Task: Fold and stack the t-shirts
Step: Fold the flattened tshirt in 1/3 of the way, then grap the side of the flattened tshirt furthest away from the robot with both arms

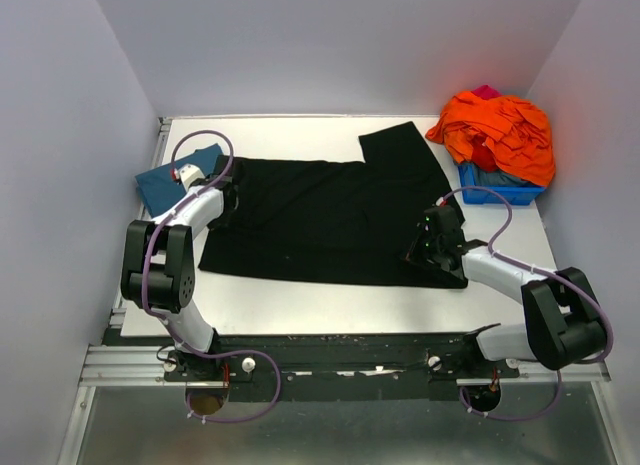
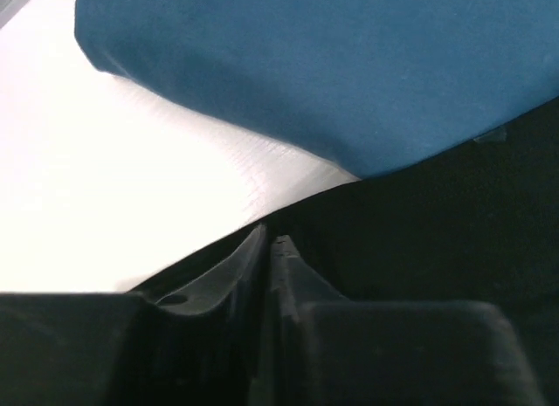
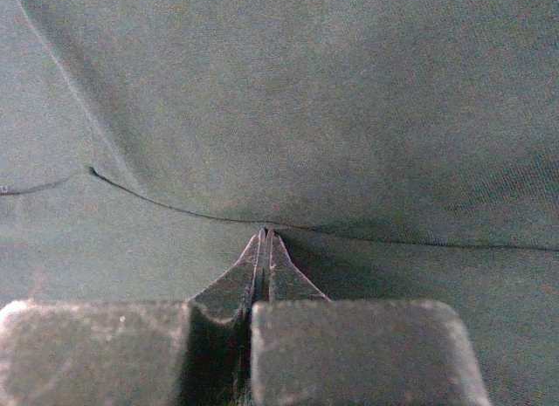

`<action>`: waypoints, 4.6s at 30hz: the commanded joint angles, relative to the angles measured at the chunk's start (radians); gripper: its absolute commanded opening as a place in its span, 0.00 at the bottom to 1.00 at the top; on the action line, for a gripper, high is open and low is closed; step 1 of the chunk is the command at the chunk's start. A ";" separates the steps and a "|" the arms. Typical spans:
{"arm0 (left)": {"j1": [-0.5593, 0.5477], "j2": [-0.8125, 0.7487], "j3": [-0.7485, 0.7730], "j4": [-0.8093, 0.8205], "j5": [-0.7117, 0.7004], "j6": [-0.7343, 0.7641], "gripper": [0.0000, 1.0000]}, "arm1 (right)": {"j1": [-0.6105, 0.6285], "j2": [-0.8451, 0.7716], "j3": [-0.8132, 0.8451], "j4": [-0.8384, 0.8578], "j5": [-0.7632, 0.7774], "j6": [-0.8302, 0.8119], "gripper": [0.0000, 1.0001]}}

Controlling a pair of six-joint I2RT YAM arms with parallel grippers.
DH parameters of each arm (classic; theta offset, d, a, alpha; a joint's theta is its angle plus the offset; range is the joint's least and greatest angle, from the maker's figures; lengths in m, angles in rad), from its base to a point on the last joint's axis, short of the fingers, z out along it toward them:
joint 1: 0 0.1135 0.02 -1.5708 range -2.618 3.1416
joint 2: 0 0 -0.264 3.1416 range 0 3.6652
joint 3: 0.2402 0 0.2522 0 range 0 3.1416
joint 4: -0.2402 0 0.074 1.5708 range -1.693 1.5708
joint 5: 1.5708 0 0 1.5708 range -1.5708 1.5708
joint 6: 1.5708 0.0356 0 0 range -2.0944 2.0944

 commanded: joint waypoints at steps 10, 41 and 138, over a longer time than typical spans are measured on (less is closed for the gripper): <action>0.001 -0.126 0.018 0.236 0.126 0.190 0.56 | 0.005 -0.111 -0.055 0.057 -0.020 -0.051 0.01; 0.077 0.696 0.929 0.039 0.319 0.129 0.56 | 0.005 -0.112 -0.069 0.120 -0.053 -0.074 0.01; 0.093 0.388 0.555 0.378 0.520 0.291 0.00 | -0.272 1.259 1.912 -0.895 0.085 -0.215 0.70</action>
